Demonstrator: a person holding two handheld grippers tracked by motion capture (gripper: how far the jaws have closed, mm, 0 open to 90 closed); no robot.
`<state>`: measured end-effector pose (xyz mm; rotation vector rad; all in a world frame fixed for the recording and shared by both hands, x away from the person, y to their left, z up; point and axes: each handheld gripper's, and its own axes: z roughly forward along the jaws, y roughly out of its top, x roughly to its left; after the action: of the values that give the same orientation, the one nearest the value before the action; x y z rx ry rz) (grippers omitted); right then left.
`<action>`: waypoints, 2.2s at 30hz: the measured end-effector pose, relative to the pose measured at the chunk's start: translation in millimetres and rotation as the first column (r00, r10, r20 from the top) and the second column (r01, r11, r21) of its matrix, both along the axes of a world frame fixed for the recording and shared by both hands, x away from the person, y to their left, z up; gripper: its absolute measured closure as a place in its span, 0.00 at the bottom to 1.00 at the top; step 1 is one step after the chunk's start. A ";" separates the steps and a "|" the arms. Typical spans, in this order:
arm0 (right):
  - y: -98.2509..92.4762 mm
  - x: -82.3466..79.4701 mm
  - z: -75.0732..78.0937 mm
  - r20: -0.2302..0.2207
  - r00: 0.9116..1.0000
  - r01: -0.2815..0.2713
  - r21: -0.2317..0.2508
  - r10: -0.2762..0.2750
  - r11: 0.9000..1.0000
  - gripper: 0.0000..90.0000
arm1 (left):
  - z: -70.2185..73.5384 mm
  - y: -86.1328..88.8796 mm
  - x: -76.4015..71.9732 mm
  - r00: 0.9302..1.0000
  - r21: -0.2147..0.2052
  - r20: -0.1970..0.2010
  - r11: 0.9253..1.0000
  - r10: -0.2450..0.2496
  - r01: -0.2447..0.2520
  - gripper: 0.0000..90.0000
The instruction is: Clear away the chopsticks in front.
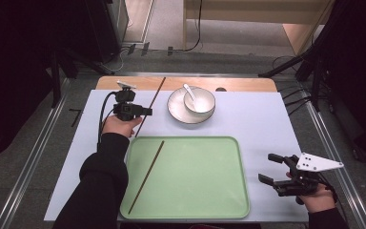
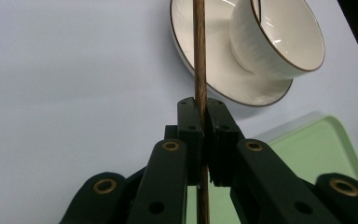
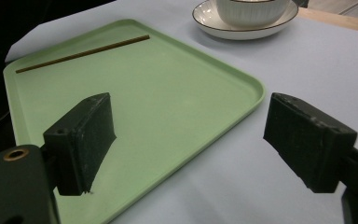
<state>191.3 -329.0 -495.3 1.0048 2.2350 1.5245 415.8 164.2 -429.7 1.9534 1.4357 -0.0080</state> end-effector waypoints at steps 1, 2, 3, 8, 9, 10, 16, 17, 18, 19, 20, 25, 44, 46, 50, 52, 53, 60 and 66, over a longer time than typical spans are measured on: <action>0.0 0.3 -0.1 0.001 1.000 0.000 -0.001 0.000 1.000 0.18 | -0.2 1.3 -4.4 1.000 0.004 0.003 1.000 -0.006 0.006 0.96; 0.1 0.3 -0.1 0.001 1.000 -0.001 -0.001 0.001 1.000 0.18 | -0.2 1.3 -4.4 1.000 0.004 0.003 1.000 -0.006 0.006 0.96; 0.2 0.3 0.0 0.001 1.000 -0.001 -0.002 0.001 1.000 0.18 | -0.8 2.5 -11.8 1.000 0.027 0.012 0.999 -0.017 0.017 0.96; 0.4 0.2 0.1 0.001 1.000 -0.001 -0.003 0.001 1.000 0.18 | -2.8 11.5 -28.2 1.000 0.014 0.011 1.000 -0.025 0.024 0.96; 0.5 0.2 0.1 0.002 1.000 -0.002 -0.004 0.002 1.000 0.18 | -3.1 12.4 -31.8 1.000 0.006 0.013 1.000 -0.021 0.021 0.96; 0.5 0.4 -0.1 0.002 1.000 -0.001 -0.005 0.001 1.000 0.18 | -3.4 13.6 -35.5 1.000 -0.003 0.013 1.000 -0.028 0.028 0.96; 0.5 0.4 -0.3 -0.002 1.000 0.002 -0.006 -0.002 1.000 0.18 | -8.6 15.7 -58.0 0.999 -0.010 0.009 0.999 -0.043 0.043 0.96; 0.5 0.3 -0.3 -0.002 1.000 0.003 -0.007 -0.003 1.000 0.18 | -9.7 16.8 -61.3 0.999 -0.010 0.011 0.999 -0.045 0.045 0.96; 0.6 0.3 -0.3 -0.001 1.000 0.002 -0.007 -0.002 1.000 0.18 | -10.9 17.7 -64.8 0.999 -0.019 0.009 0.999 -0.043 0.043 0.96; 0.7 0.2 -0.3 -0.001 1.000 0.003 -0.007 -0.003 1.000 0.18 | -10.9 17.7 -64.8 0.999 -0.019 0.009 0.999 -0.043 0.043 0.96; 0.7 0.2 -0.3 -0.001 1.000 0.002 -0.007 -0.002 1.000 0.18 | -13.6 18.9 -72.5 0.999 -0.033 0.004 0.999 -0.043 0.043 0.96; 0.7 0.2 -0.4 -0.001 1.000 0.002 -0.010 -0.002 1.000 0.18 | -20.1 19.5 -89.9 0.999 -0.022 0.012 0.998 -0.053 0.053 0.96; 2.5 0.2 0.5 0.002 1.000 -0.010 -0.012 0.010 1.000 0.18 | -42.5 31.0 -146.1 0.998 -0.022 -0.026 0.998 -0.063 0.062 0.96; 2.8 0.5 0.6 0.001 1.000 -0.011 -0.013 0.011 1.000 0.18 | -46.3 34.1 -152.6 0.998 -0.021 -0.040 0.998 -0.058 0.058 0.96; 3.1 0.9 0.4 0.001 1.000 -0.009 -0.015 0.009 1.000 0.18 | -51.4 37.6 -159.6 0.996 -0.030 -0.064 0.998 -0.057 0.055 0.96; 3.1 1.1 0.4 0.001 1.000 -0.008 -0.015 0.008 1.000 0.18 | -53.7 39.3 -165.4 0.996 -0.030 -0.064 0.998 -0.055 0.053 0.96; 3.0 1.2 0.3 0.001 1.000 -0.009 -0.017 0.009 1.000 0.18 | -54.6 40.6 -166.0 0.996 -0.027 -0.069 0.998 -0.056 0.054 0.96; 3.3 1.4 0.2 0.000 1.000 -0.011 -0.016 0.011 1.000 0.18 | -68.7 41.9 -162.0 0.990 0.002 -0.135 0.999 -0.033 0.034 0.96; 3.8 1.4 0.0 -0.005 1.000 -0.015 -0.017 0.015 1.000 0.18 | -74.7 35.7 -159.3 0.987 0.052 -0.158 0.998 -0.034 0.043 0.96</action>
<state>192.7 -325.3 -495.3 0.9906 2.2601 1.5080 256.5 199.8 -504.4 2.0641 1.5131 -0.1444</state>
